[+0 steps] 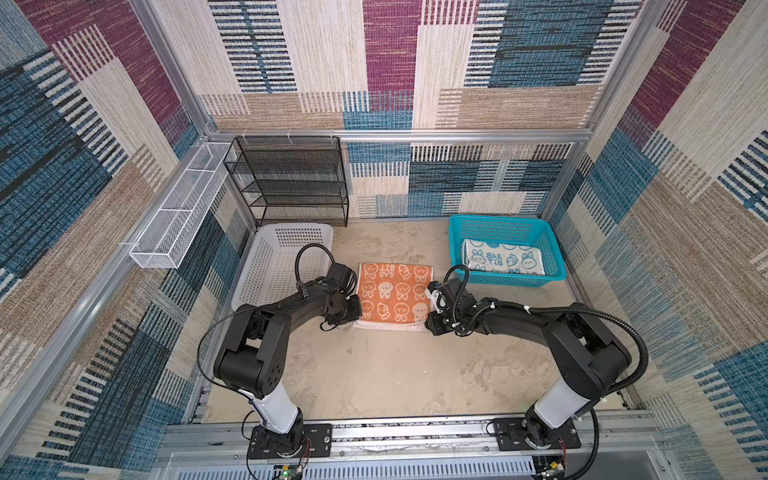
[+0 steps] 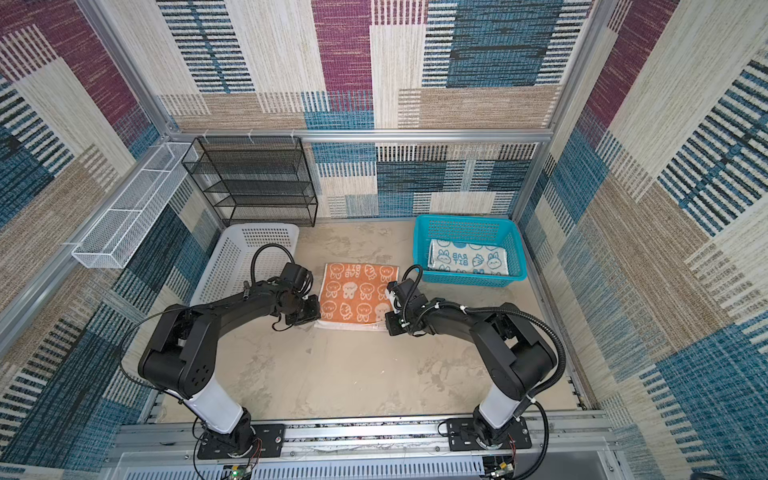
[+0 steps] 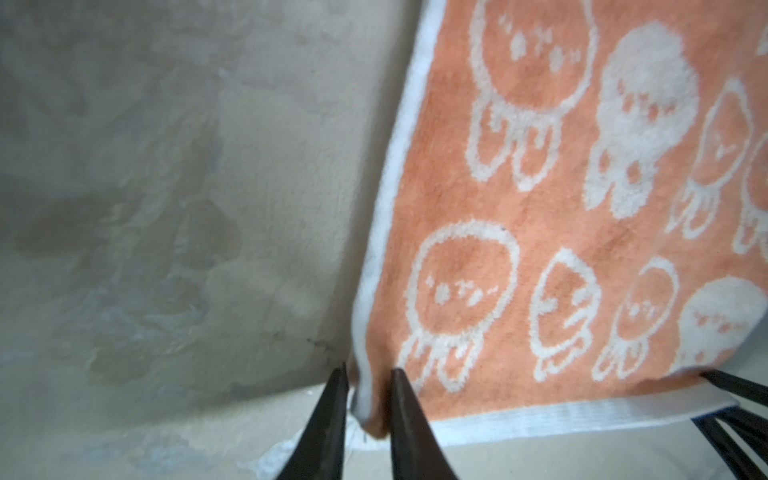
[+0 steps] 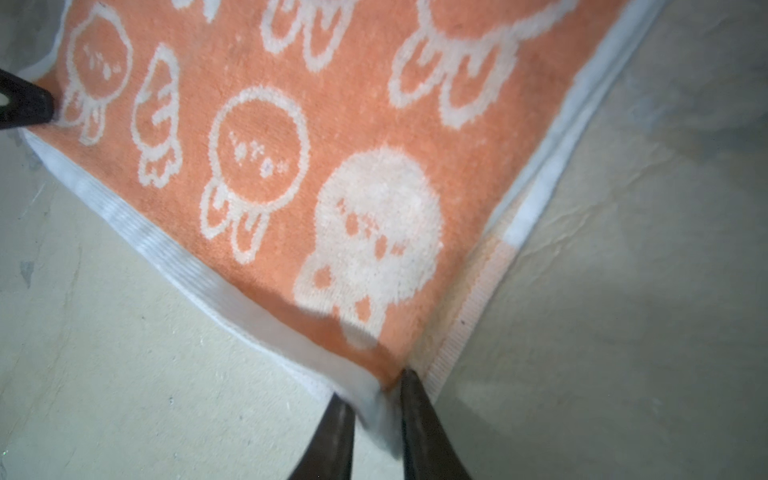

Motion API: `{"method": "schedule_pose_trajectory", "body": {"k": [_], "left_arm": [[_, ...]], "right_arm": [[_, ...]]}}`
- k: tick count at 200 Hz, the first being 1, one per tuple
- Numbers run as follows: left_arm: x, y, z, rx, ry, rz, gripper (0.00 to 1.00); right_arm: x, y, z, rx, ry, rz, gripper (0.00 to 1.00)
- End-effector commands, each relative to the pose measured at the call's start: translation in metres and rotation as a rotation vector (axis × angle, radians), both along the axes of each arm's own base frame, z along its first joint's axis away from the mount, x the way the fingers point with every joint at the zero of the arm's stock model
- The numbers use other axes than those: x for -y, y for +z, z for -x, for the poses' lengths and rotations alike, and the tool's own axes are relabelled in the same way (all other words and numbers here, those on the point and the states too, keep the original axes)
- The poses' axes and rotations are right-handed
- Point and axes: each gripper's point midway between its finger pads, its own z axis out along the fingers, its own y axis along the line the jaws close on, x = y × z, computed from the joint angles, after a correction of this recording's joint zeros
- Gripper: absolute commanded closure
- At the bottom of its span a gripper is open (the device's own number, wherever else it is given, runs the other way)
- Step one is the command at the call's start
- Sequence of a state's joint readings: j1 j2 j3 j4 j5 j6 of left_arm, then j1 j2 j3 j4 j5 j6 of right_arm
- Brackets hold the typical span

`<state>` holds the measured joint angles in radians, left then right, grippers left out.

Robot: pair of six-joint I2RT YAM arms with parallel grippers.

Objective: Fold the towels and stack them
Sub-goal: 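Open both grippers and release the folded orange towel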

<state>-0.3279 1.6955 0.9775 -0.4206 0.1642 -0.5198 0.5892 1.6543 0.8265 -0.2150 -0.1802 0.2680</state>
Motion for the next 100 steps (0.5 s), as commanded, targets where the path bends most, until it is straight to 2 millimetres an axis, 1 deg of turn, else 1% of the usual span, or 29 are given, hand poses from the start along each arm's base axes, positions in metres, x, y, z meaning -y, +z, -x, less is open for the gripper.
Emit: {"method": "schedule_pose_trajectory", "body": {"k": [1,23,49,58,68,78,83,88,92,95,100], "left_arm": [[0.000,0.006,0.000,0.013,-0.012,0.002,0.75],[0.002,0.013,0.000,0.026,-0.014,0.012,0.74],[0.005,0.026,0.001,0.055,-0.019,0.022,0.69],[0.006,0.034,0.001,0.078,-0.022,0.028,0.67],[0.010,0.045,0.001,0.117,-0.029,0.038,0.62],[0.015,0.060,-0.001,0.175,-0.039,0.055,0.57],[0.016,0.066,-0.001,0.199,-0.041,0.062,0.51],[0.018,0.073,-0.002,0.222,-0.042,0.070,0.41],[0.020,0.077,-0.002,0.239,-0.044,0.076,0.30],[0.021,0.080,-0.003,0.249,-0.044,0.082,0.23],[0.023,0.086,-0.004,0.270,-0.045,0.094,0.15]], "right_arm": [[0.008,-0.001,0.004,-0.015,-0.019,0.039,0.72],[0.010,0.004,0.004,-0.007,-0.019,0.042,0.69],[0.006,0.019,0.005,0.013,-0.005,0.009,0.58],[0.004,0.026,0.005,0.022,-0.002,-0.004,0.52],[0.002,0.035,0.005,0.037,0.003,-0.021,0.44],[0.001,0.046,0.004,0.056,0.004,-0.039,0.35],[0.000,0.051,0.003,0.064,0.006,-0.049,0.31],[-0.001,0.057,0.003,0.076,0.008,-0.061,0.28],[-0.002,0.062,0.002,0.085,0.007,-0.072,0.23],[-0.003,0.065,0.002,0.091,0.007,-0.081,0.21],[-0.005,0.071,0.001,0.100,0.010,-0.100,0.15]]}}
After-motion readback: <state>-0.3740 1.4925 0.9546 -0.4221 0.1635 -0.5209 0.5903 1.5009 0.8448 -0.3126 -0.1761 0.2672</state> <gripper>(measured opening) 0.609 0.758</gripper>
